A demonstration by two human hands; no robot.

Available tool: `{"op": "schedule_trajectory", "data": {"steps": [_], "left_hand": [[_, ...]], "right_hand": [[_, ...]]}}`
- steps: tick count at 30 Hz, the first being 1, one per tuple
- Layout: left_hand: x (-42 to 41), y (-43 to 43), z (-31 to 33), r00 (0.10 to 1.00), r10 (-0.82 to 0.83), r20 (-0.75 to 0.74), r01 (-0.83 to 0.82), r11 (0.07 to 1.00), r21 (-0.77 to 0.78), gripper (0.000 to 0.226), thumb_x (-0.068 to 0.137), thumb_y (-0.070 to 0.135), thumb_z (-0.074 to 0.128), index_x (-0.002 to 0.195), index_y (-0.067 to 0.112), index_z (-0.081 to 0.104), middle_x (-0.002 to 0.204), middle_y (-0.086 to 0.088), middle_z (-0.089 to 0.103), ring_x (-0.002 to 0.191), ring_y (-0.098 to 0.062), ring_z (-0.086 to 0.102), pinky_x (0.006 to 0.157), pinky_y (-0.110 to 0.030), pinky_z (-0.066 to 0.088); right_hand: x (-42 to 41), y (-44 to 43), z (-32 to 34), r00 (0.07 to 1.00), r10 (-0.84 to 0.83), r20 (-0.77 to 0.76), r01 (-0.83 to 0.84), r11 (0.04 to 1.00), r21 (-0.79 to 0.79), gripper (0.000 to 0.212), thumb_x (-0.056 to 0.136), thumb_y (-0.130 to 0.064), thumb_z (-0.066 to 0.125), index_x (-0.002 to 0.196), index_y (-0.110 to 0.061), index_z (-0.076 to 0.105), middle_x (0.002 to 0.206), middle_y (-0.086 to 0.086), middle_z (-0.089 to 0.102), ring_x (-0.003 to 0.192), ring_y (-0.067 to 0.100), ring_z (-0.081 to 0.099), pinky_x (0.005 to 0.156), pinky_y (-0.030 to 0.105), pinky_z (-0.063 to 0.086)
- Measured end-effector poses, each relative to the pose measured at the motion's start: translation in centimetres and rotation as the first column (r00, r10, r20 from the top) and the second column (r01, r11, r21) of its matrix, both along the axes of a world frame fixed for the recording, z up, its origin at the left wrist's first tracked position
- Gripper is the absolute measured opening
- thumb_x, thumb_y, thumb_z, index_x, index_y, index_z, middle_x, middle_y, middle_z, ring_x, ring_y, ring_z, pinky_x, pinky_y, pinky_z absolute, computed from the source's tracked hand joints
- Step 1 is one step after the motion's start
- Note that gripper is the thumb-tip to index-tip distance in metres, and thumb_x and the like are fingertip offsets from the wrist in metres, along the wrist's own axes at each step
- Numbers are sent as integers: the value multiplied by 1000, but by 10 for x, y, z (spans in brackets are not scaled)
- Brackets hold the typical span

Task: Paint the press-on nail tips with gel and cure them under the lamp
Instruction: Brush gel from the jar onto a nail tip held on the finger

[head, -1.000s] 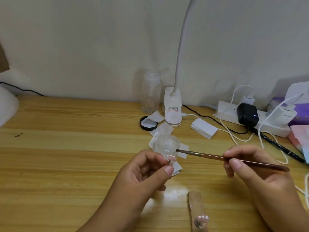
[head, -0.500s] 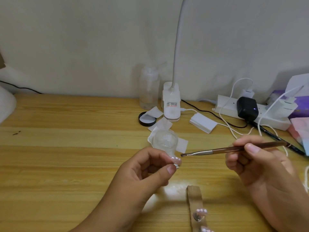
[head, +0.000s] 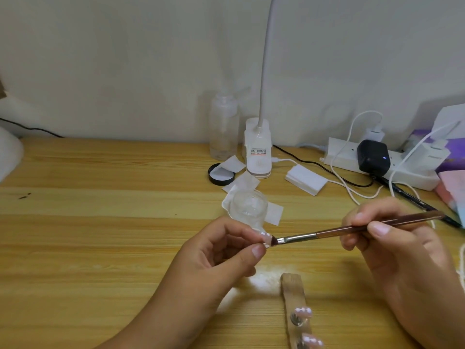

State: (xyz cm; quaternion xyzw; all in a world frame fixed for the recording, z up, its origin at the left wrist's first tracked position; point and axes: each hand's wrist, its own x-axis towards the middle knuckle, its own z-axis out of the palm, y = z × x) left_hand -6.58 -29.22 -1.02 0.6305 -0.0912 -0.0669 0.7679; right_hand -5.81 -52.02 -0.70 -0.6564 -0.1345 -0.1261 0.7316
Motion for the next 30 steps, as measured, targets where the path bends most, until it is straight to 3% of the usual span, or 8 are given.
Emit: {"op": "schedule_trajectory", "data": {"steps": [3,10,15,22,27,30], "left_hand": [[-1,1,1,1000,8,-9,-9,1000,-14,12,66,22,79,77,22,72,87,3,76,72,-1,64,62,-14,51],[-1,-1,3,998,48,-40,-49,998,-27,13,65,15,74,64,27,70,73,7,71,66,-2,63,59,-16,50],[-1,-1,3,998,46,-38,-46,999,-18,14,65,16,74,63,29,69,71,7,71,64,-1,62,57,-15,49],[-2,-1,4,999,24,-33,-24,1000,-17,15,67,14,72,64,28,70,72,6,73,66,-1,63,58,-14,49],[-3,1,5,1000,-12,-17,12,1000,-16,12,69,14,70,74,24,74,75,7,73,67,-1,63,59,-13,49],[-3,2,4,1000,-25,-4,25,1000,-1,10,66,20,75,74,27,75,74,6,71,67,-1,63,60,-13,49]], "right_hand": [[1,-2,-3,996,-46,70,52,996,-74,13,73,-27,58,76,-24,70,75,-1,62,69,13,60,67,17,52],[0,-2,-5,996,16,87,-22,997,67,18,74,-21,54,80,-21,71,77,2,64,70,15,63,68,18,53],[-1,1,-7,994,39,100,-42,999,27,19,76,-20,54,83,-21,72,78,4,65,72,18,65,70,19,54],[-5,5,-4,990,-83,110,94,990,-103,16,77,-27,59,85,-23,73,84,2,67,75,19,69,74,23,56],[-2,4,-1,996,-87,29,85,995,56,13,80,-21,60,80,-21,73,73,4,67,66,17,67,65,20,55],[0,3,-2,997,-83,-1,83,992,99,28,87,-14,49,78,-21,74,64,7,67,62,18,67,62,20,55]]}}
